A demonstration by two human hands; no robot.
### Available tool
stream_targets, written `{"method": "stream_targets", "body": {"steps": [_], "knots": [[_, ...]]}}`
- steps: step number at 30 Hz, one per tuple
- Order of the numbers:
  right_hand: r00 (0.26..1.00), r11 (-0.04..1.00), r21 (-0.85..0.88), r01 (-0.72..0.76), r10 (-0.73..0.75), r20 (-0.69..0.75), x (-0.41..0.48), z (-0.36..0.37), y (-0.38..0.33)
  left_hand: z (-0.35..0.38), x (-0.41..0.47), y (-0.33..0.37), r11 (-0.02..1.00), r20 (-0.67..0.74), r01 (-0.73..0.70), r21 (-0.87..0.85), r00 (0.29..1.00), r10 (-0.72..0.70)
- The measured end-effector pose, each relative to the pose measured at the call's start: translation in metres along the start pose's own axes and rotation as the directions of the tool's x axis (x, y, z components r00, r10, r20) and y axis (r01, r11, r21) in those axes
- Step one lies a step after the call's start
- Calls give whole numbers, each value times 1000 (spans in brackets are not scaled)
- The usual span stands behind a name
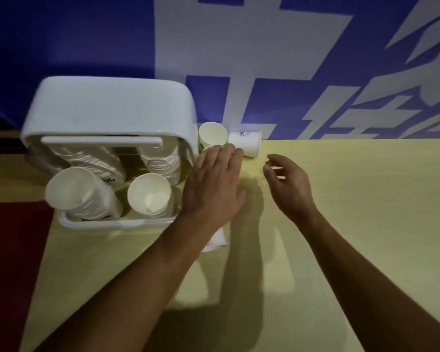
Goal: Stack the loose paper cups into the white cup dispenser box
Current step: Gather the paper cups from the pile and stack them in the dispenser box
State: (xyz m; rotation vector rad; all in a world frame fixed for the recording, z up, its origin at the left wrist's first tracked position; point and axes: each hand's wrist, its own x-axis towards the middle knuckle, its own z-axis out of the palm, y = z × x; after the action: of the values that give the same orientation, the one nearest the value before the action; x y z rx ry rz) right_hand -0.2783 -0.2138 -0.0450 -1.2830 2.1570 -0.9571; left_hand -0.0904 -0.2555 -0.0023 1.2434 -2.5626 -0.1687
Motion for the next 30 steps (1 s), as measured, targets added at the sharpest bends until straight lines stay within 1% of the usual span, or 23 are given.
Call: {"method": "stream_targets", "body": {"steps": [2, 4, 6, 8, 11, 14, 16, 17, 19, 22, 24, 26, 28, 30], "knots": [[997, 996, -79, 36, -31, 65, 18, -3, 12, 16, 24, 4, 977, 67, 58, 204, 995, -73], [988, 981, -163, 107, -86, 128, 37, -3, 22, 28, 36, 2, 942, 93, 97, 322, 987, -133], [970, 964, -192, 182, -145, 194, 55, -2, 28, 36, 41, -3, 918, 117, 92, 385, 982, -148], [947, 937, -230, 262, -203, 250, 72, 3, 33, 42, 41, -10, 906, 102, 72, 417, 987, -125], [921, 909, -262, 324, -240, 307, 89, 14, 36, 43, 39, -14, 915, 86, 55, 401, 992, -97], [925, 921, -236, 311, -237, 297, 98, 21, 37, 39, 39, -13, 952, 85, 62, 299, 992, -92], [930, 916, -235, 325, -265, 253, 100, 22, 40, 33, 38, -7, 983, 94, 109, 149, 988, -124], [930, 911, -239, 337, -283, 234, 101, 23, 42, 30, 37, -4, 986, 103, 156, 51, 982, -161], [926, 899, -247, 363, -318, 204, 100, 23, 48, 22, 30, 3, 963, 111, 240, -121, 968, -227], [924, 890, -253, 379, -348, 159, 100, 21, 55, 10, 13, 12, 903, 28, 299, -308, 952, -306], [921, 892, -235, 385, -355, 159, 101, 20, 54, 3, 0, 15, 858, 17, 337, -388, 933, -359], [919, 901, -209, 381, -343, 195, 102, 21, 52, -3, -12, 15, 828, 7, 344, -443, 925, -381], [916, 908, -170, 383, -349, 198, 98, 21, 48, -7, -23, 13, 819, -10, 324, -473, 928, -373], [917, 912, -127, 389, -370, 151, 86, 17, 42, -11, -34, 10, 824, -18, 300, -481, 936, -352]]}}
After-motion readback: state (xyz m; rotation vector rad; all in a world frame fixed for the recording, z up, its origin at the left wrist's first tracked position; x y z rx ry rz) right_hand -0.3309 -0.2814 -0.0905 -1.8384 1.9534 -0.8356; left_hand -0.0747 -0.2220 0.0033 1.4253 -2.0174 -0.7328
